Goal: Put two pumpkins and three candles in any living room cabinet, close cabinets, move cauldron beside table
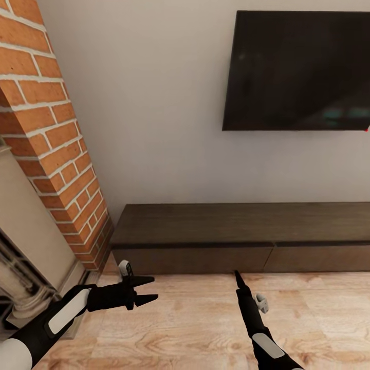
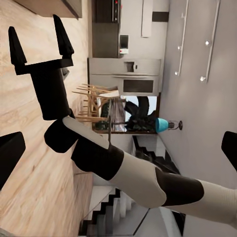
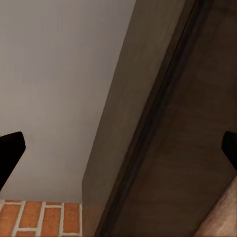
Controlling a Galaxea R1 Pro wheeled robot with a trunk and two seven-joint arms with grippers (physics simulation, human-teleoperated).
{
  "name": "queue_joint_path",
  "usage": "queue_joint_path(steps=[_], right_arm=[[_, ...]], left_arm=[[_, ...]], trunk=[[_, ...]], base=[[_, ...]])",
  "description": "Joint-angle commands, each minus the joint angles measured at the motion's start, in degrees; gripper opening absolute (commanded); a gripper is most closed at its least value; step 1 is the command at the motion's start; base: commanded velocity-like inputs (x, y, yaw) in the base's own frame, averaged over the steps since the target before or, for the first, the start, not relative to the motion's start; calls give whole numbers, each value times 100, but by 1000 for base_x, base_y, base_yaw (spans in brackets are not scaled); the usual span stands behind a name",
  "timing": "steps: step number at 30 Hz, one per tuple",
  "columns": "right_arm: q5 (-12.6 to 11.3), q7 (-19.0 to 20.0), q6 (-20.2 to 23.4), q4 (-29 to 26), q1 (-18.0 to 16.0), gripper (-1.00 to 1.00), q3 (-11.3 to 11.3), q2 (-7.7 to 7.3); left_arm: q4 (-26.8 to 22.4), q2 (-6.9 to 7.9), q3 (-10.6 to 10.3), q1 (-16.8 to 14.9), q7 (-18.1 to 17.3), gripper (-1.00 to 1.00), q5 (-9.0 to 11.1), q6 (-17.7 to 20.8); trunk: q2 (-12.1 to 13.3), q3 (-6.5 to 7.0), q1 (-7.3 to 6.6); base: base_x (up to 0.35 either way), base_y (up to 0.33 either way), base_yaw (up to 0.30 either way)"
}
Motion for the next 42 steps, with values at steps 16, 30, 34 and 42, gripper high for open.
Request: queue_joint_path(steps=[16, 30, 34, 42], right_arm=[[-67, 24, -41, 15, -4, 100, 37, 5], [-60, 39, -42, 15, -7, 100, 45, 6], [-59, 40, -42, 15, -4, 100, 50, 5], [-59, 75, -34, 7, -5, 100, 46, -2]], left_arm=[[3, 6, 47, -5, -51, 100, 49, 24], [3, 5, -17, -8, -26, 100, 35, 24], [3, 6, -20, -8, -20, 100, 39, 24], [0, 6, -21, -8, -18, 100, 31, 24]], trunk=[[-646, -293, 351], [-1207, -544, 659], [-1367, -616, 747], [-1688, -759, 922]], base=[[0, 0, 0], [0, 0, 0], [0, 0, 0], [0, 0, 0]])
